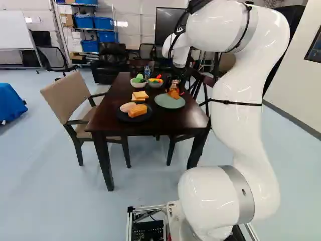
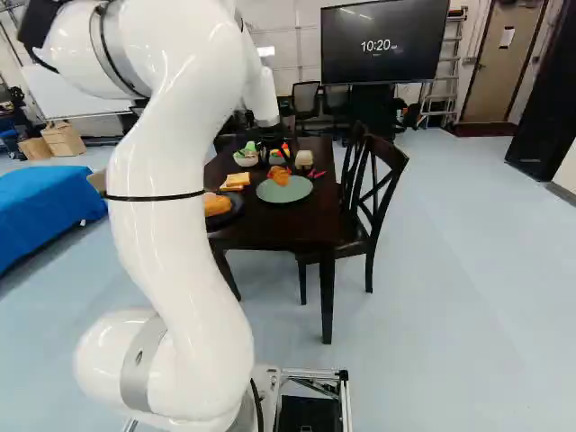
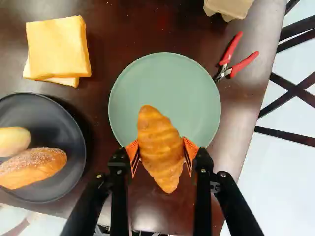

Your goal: Move the croissant to the empty plate

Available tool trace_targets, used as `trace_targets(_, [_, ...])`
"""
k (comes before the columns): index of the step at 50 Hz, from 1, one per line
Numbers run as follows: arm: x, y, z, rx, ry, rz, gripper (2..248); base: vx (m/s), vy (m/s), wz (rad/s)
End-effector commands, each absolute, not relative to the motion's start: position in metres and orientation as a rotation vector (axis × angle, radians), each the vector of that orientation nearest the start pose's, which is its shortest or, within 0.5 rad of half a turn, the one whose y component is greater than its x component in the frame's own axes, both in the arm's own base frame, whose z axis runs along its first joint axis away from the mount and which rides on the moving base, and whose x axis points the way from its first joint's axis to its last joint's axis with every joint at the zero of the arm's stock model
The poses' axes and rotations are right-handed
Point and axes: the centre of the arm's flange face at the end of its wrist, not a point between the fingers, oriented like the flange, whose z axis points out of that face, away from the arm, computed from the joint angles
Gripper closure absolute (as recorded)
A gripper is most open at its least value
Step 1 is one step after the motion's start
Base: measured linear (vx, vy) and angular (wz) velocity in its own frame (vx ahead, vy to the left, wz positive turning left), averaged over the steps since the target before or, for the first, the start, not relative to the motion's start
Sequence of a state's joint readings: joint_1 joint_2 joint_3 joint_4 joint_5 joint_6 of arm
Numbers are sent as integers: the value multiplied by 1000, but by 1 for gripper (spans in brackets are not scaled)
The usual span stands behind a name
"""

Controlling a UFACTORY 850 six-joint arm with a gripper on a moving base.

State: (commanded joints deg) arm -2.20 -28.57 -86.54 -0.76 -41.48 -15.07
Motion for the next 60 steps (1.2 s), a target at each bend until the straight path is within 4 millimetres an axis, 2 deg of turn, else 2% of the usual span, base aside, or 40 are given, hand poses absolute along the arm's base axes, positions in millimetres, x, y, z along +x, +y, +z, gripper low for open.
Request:
trace_targets(12, [670, -26, 504, -3141, -370, -434, 119, 0, 0, 0])
trace_targets(37, [688, -26, 468, -3142, -371, -406, 119, 0, 0, 0])
trace_targets(58, [688, -26, 468, -3142, -371, -406, 119, 0, 0, 0])
trace_targets(59, [688, -26, 468, -3142, -371, -406, 100, 0, 0, 0])
trace_targets(60, [688, -26, 468, -3142, -371, -406, 100, 0, 0, 0])
